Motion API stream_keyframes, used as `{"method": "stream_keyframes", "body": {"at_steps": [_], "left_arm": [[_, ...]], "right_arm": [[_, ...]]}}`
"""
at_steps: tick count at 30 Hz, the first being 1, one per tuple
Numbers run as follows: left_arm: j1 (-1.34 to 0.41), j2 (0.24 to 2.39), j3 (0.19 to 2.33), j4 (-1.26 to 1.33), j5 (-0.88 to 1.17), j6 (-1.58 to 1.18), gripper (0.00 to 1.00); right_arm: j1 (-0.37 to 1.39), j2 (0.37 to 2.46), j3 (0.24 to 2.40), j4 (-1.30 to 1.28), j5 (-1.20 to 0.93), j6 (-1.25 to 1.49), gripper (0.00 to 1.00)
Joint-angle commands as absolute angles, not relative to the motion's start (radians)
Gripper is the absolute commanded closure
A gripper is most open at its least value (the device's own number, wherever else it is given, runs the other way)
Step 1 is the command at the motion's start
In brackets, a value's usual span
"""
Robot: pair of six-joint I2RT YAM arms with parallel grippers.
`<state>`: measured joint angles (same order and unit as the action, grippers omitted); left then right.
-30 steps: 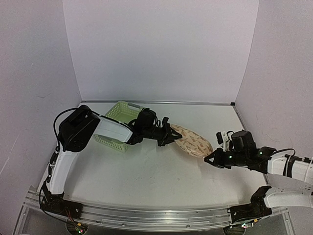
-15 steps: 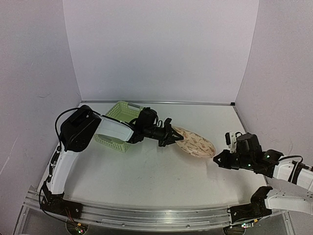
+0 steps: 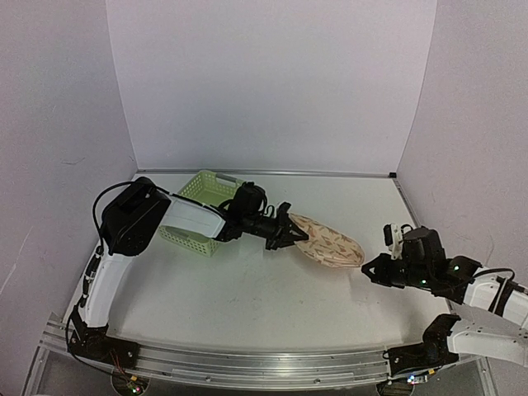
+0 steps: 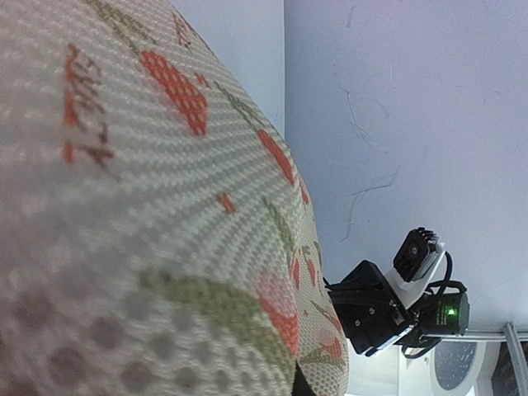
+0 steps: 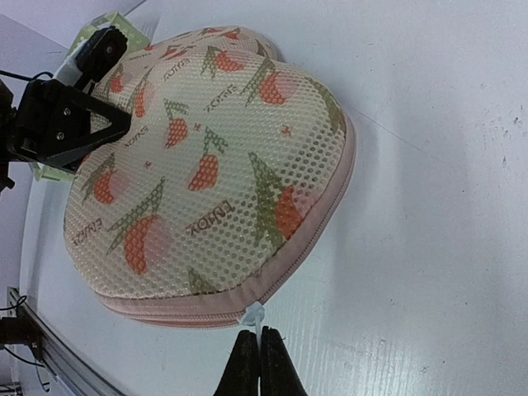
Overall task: Unzip the laundry bag and remove the bra
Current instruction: Unzip the zipper of the laundry bag, then set the laundry bag at the center of the board.
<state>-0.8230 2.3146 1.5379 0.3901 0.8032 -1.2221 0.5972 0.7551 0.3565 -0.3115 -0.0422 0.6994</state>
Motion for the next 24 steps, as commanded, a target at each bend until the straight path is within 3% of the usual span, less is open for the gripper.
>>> {"method": "stream_keyframes", "body": {"at_steps": [1,7,12,24], "left_arm": [[-0.793,2.219,1.580,0.364,0.828,-1.178,0.81],[-0.793,2.192,1.608,0.260,0.800,-1.129,0.53],[-0.795,2.150,1.667,0.031,0.709,-1.018,0.44],[-0.805,1.990,1.536,-0.121,0.590,-0.990,0.31]], "right_arm": [[0.604,0.729,0.346,-0.307,-0.051,0.715,1.00],[0.613,0.745,0.349,-0.284,-0.061,0.737,1.00],[0.618,0.794,0.366,-0.255,-0.065,0.751,1.00],[0.645,1.033,0.471,-0.077,-0.080,0.786,1.00]]}}
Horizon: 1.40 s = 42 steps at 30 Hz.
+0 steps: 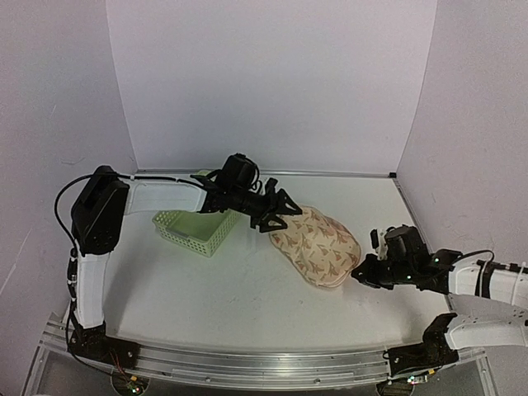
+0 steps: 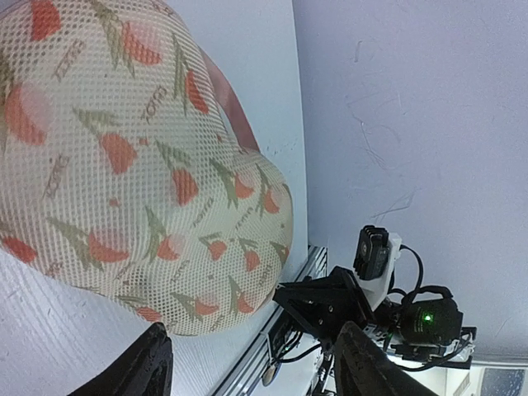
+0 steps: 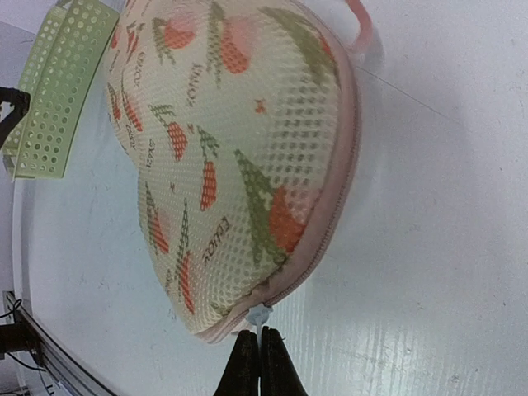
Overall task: Unzip the laundry bag and remove the bra
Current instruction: Set the laundry bag at the center of the board.
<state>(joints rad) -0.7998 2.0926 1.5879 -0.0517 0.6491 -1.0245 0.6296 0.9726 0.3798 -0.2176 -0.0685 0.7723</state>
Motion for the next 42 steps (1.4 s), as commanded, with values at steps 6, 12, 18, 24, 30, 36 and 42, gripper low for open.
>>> {"method": "stream_keyframes", "body": {"at_steps": [6,12,18,24,30,36,42], "left_arm": [[-0.809,1.917,1.430,-0.123,0.568,-1.008,0.25],[-0.825,1.923,1.416,-0.120,0.581,-1.028,0.22],[-0.825,1.935,1.387,-0.078,0.578,-1.075,0.20],[-0.824,1.927,1.330,-0.018,0.576,-1.142,0.20],[-0.813,1.899,1.218,0.135,0.557,-1.247,0.19],[-0.795,1.878,1.178,0.234,0.498,-1.335,0.19],[-0.789,1.862,1.125,0.376,0.478,-1.432,0.20]], "right_arm": [[0.674,1.184,0.557,0.015,-0.116,0.792,1.00],[0.710,1.315,0.653,0.085,-0.133,0.803,1.00],[0.733,1.437,0.768,0.099,-0.142,0.790,1.00],[0.745,1.516,0.848,0.110,-0.135,0.776,1.00],[0.752,1.575,0.911,0.125,-0.145,0.766,1.00],[0.760,1.575,0.900,0.147,-0.163,0.754,1.00],[0.774,1.568,0.876,0.175,-0.164,0.761,1.00]]}}
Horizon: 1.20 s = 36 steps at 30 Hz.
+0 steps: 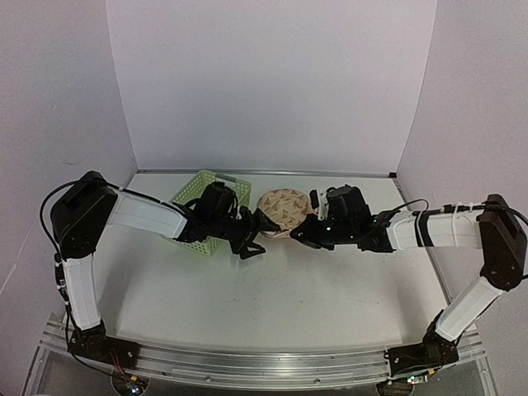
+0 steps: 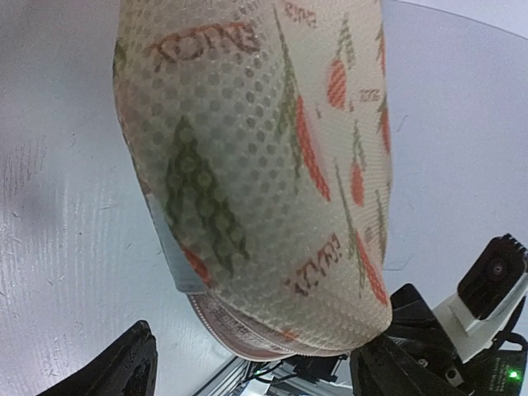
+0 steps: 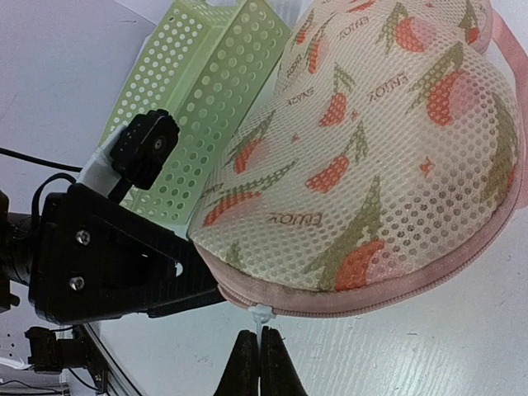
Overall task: Unzip the laundry bag and remove the bra
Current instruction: Set the laundry bag at the center of the board, then hold the laundry bag at the center of the board.
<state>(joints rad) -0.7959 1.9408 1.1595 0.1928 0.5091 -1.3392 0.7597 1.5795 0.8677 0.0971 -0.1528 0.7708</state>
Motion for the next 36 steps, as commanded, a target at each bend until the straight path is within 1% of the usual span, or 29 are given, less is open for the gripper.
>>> {"method": "stream_keyframes", "body": {"at_steps": [1,4,10,12,17,28,36], "left_arm": [[-0.789,1.855,1.109,0.411,0.475,-1.447,0.21],[-0.787,1.834,1.071,0.480,0.468,-1.490,0.22],[-0.786,1.796,1.022,0.532,0.441,-1.524,0.26],[-0.787,1.806,1.017,0.545,0.444,-1.543,0.26],[-0.787,1.853,0.983,0.679,0.466,-1.634,0.27],[-0.793,1.904,0.995,0.707,0.511,-1.695,0.28],[-0.794,1.858,0.950,0.707,0.531,-1.717,0.27]], "right_arm": [[0.776,1.568,0.874,0.179,-0.163,0.761,1.00],[0.778,1.574,0.870,0.185,-0.164,0.762,1.00],[0.781,1.587,0.871,0.198,-0.169,0.762,1.00],[0.782,1.589,0.871,0.208,-0.176,0.764,1.00],[0.794,1.588,0.878,0.216,-0.183,0.765,1.00],[0.808,1.605,0.889,0.219,-0.168,0.764,1.00],[0.810,1.640,0.907,0.219,-0.154,0.767,1.00]]}}
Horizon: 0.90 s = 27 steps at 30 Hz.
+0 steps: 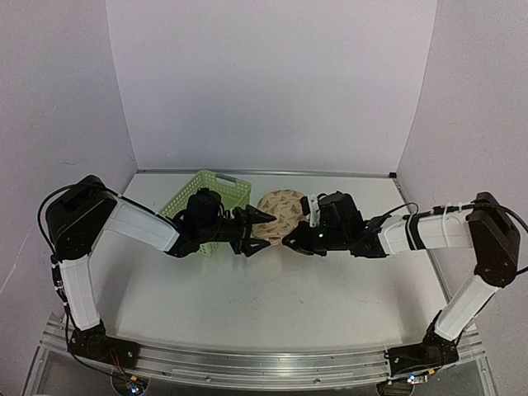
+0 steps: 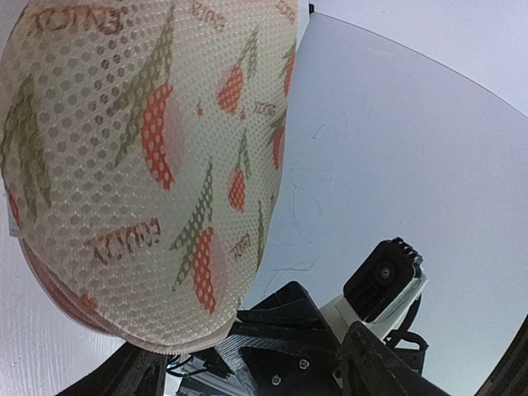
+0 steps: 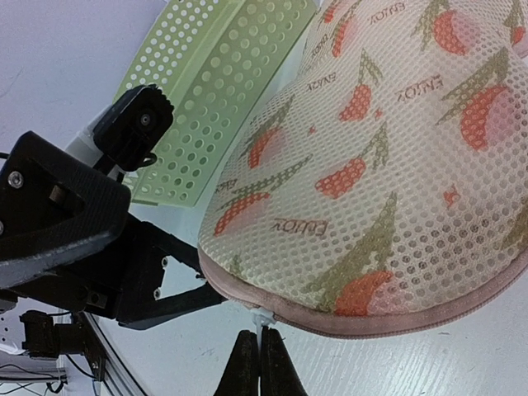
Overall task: Unzip the laundry bag and remove the bra
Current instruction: Hold the laundry bag at the center of the board.
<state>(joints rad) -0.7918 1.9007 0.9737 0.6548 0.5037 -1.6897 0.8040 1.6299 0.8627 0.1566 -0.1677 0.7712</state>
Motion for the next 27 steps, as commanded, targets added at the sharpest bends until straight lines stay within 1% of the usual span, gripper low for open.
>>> {"method": "stream_keyframes", "body": {"at_steps": [1,7,18,23,27], "left_arm": [[-0.794,1.853,0.944,0.707,0.532,-1.719,0.27],[-0.795,1.858,0.931,0.707,0.541,-1.732,0.27],[-0.795,1.925,0.968,0.707,0.546,-1.741,0.27],[-0.796,1.943,0.977,0.707,0.541,-1.741,0.35],[-0.796,1.952,0.984,0.708,0.538,-1.739,0.48]], "right_arm": [[0.810,1.642,0.909,0.219,-0.155,0.767,1.00],[0.813,1.639,0.911,0.219,-0.155,0.765,1.00],[0.830,1.594,0.893,0.225,-0.174,0.756,1.00],[0.838,1.579,0.880,0.227,-0.180,0.749,1.00],[0.846,1.568,0.862,0.242,-0.187,0.750,1.00]]}}
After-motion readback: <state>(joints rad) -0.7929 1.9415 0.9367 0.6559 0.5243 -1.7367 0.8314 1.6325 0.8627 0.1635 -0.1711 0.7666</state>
